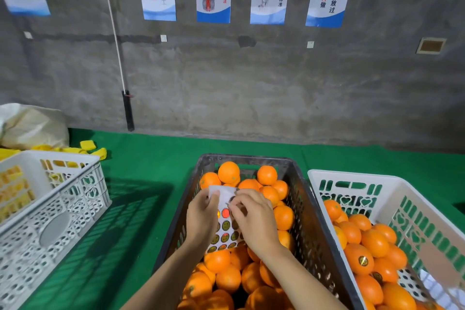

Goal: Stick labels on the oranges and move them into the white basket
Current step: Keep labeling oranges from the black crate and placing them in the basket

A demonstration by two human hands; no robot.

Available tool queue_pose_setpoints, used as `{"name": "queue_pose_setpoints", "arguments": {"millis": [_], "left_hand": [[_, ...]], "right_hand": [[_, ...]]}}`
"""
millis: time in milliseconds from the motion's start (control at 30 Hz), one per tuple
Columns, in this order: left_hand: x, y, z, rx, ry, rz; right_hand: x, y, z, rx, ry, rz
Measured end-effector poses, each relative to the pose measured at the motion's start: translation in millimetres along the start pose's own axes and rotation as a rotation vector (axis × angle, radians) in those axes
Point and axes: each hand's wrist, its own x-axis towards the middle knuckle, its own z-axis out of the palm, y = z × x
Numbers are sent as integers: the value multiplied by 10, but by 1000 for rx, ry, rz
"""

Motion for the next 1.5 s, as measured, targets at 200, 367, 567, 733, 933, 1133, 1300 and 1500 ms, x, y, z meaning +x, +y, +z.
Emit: {"name": "queue_pose_setpoints", "arguments": {"millis": [200,367,567,733,933,1133,1300,1500], "left_hand": [[2,5,-35,-14,190,52],[38,0,-64,-3,286,108],[32,4,-58,10,273,118],[44,-10,-46,0,278,95],[47,9,-22,39,260,127],[25,2,-6,20,237,144],[15,-5,-12,22,230,140],[18,7,-15,44,246,131]], "right_hand": [[4,135,23,-3,-175,190],[-19,279,161,33,-438,443],[-106,242,331,91,-837,476],[-203,240,539,72,-911,446],[-334,328,603,130,-772,384],[-369,289,603,100,-700,350],[-352,287,610,146,-693,386],[-294,371,610,323,-815,595]]}}
